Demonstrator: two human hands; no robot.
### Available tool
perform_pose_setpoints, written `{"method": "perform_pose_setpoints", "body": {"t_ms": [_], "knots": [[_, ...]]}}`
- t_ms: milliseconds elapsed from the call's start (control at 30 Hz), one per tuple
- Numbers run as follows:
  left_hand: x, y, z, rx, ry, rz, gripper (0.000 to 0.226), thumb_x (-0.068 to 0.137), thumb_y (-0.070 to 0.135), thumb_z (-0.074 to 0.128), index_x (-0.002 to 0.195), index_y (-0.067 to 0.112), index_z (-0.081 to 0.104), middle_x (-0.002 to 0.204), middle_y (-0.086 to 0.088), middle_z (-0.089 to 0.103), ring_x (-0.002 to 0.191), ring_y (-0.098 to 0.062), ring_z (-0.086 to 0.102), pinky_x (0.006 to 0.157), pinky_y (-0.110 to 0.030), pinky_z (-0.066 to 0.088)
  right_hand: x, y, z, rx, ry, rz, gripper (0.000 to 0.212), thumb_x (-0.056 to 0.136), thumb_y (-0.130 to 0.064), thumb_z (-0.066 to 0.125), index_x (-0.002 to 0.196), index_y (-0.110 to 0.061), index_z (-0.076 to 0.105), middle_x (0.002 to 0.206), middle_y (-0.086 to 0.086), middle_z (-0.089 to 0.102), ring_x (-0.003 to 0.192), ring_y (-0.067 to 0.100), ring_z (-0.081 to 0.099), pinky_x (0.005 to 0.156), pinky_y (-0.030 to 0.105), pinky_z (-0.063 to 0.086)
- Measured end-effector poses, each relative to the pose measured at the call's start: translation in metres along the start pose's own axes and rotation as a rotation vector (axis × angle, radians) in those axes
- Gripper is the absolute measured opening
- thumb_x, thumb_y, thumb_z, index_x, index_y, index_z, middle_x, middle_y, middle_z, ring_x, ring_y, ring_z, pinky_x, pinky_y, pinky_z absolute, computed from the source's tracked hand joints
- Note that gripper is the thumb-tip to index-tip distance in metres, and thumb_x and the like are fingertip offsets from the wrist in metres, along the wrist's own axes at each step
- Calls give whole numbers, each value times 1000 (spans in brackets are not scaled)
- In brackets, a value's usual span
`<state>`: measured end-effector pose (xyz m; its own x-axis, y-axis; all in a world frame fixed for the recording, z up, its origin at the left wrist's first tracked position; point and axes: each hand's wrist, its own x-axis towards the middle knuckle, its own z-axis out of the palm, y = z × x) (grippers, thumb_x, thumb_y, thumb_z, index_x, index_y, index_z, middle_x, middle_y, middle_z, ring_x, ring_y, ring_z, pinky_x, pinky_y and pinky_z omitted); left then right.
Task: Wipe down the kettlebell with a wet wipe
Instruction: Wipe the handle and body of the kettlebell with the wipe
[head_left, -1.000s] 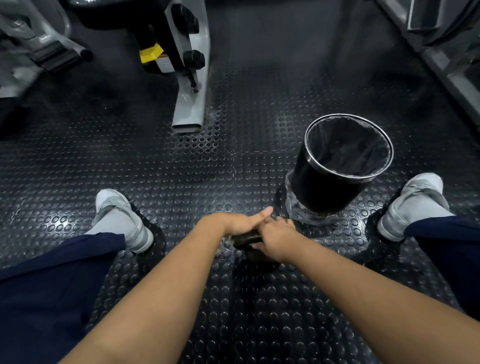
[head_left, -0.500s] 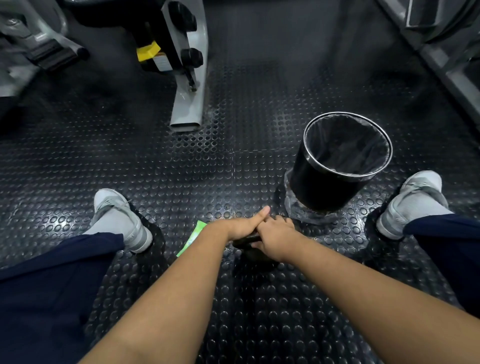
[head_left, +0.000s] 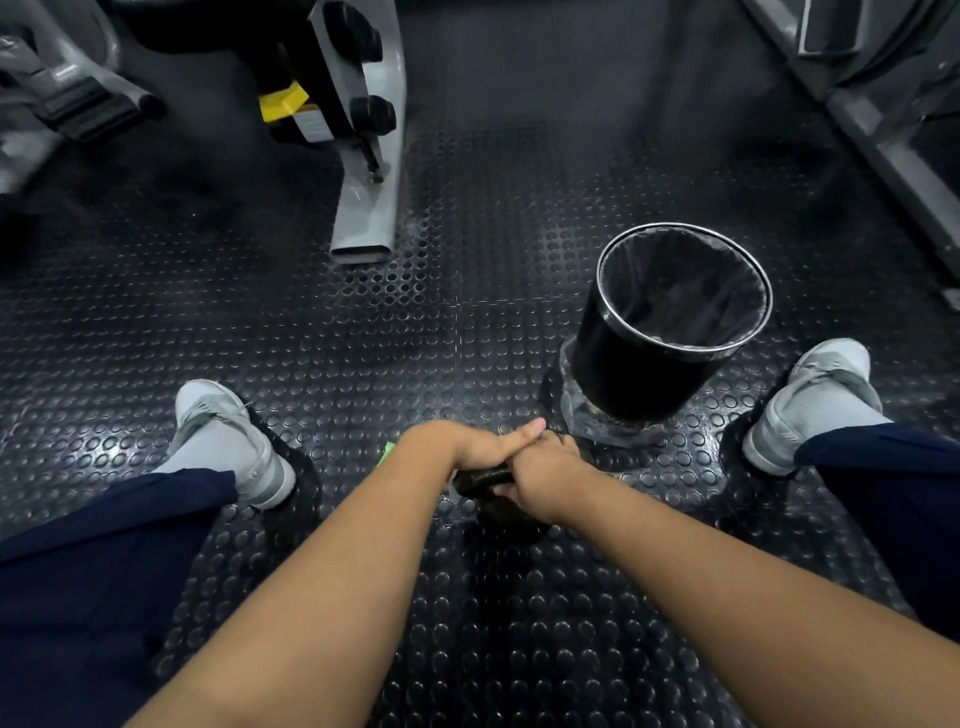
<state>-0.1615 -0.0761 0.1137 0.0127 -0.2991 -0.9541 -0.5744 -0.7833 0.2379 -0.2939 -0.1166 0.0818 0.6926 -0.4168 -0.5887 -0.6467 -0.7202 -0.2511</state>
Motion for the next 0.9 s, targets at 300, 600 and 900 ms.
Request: {"method": "perform_pose_setpoints", "body": {"t_ms": [300,600,900], "knots": [[3,-16,-9,-25,54,66,129,46,113,11,120,27,73,134,-16,65,132,-34,55,121,-56,22,-6,1,-5,-7,15,-32,60,102,-49,55,153,-21,40,153,8,43,140,35,37,120,53,25],[-1,1,-5,-41,106,61,136,41,114,9,148,40,50,163,-3,37,154,-31,25,121,-59,15,3,-7,-10,-66,-89,48,65,103,-51,53,158,-24,33,158,6,40,145,32,32,122,50,22],[18,-15,-8,-107,32,103,126,51,111,11,116,24,75,125,-8,71,124,-27,61,118,-50,31,-7,2,-3,-11,45,-44,58,101,-49,57,148,-18,45,146,10,49,135,35,42,118,53,29]]}}
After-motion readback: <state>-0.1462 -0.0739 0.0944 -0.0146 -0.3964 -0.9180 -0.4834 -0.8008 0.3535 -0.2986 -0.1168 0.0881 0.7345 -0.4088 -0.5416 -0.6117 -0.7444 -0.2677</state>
